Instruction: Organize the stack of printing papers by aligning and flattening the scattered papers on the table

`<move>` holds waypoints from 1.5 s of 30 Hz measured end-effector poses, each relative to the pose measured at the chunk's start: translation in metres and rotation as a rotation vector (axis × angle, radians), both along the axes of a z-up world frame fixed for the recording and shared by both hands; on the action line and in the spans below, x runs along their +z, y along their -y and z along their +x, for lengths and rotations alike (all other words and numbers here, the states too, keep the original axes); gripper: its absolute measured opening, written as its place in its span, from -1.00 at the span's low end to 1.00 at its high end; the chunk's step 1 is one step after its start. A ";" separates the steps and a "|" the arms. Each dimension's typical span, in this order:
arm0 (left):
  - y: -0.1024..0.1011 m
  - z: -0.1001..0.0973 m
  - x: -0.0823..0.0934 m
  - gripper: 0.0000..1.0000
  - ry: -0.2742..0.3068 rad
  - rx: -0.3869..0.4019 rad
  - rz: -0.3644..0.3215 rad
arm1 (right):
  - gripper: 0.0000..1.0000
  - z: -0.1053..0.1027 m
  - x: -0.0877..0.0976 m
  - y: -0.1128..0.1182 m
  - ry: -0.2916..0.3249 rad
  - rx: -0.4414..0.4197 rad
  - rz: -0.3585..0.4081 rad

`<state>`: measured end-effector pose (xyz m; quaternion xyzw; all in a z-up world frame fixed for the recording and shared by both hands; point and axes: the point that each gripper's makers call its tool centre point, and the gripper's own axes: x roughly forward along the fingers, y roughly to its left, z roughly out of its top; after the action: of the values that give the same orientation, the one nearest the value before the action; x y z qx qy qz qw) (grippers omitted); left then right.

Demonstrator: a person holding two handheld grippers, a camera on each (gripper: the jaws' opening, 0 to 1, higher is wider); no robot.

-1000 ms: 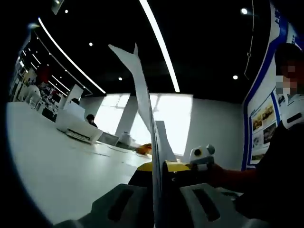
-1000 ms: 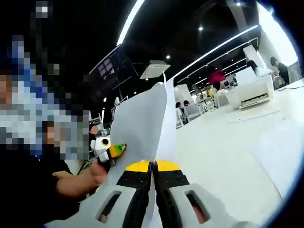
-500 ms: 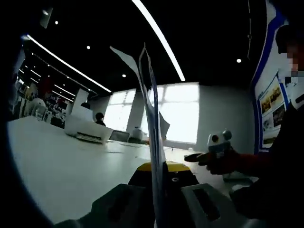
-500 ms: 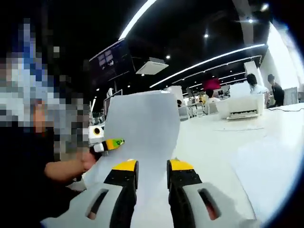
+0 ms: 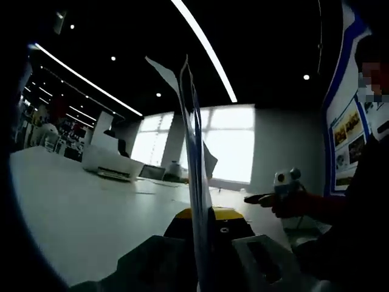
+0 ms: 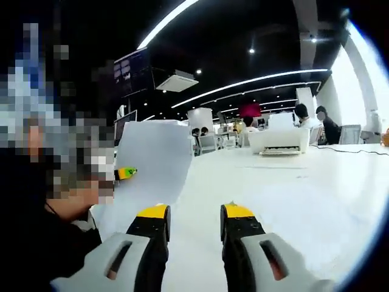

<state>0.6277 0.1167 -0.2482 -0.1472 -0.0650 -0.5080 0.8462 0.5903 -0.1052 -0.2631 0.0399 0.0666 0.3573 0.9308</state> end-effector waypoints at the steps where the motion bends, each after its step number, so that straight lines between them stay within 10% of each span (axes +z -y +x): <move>1: 0.000 0.000 0.000 -0.88 -0.001 0.000 -0.001 | -0.42 -0.001 0.001 0.006 0.002 -0.010 -0.002; 21: 0.002 0.001 -0.002 -0.88 -0.012 0.002 0.010 | -0.33 0.008 -0.024 0.122 -0.085 -0.291 -0.073; 45: 0.003 0.002 -0.004 -0.88 -0.012 0.001 0.016 | -0.01 0.079 -0.052 0.210 -0.174 -0.553 -0.180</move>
<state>0.6296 0.1139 -0.2518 -0.1436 -0.0561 -0.5070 0.8481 0.6691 -0.3147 -0.3156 0.0045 0.1640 0.0781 0.9834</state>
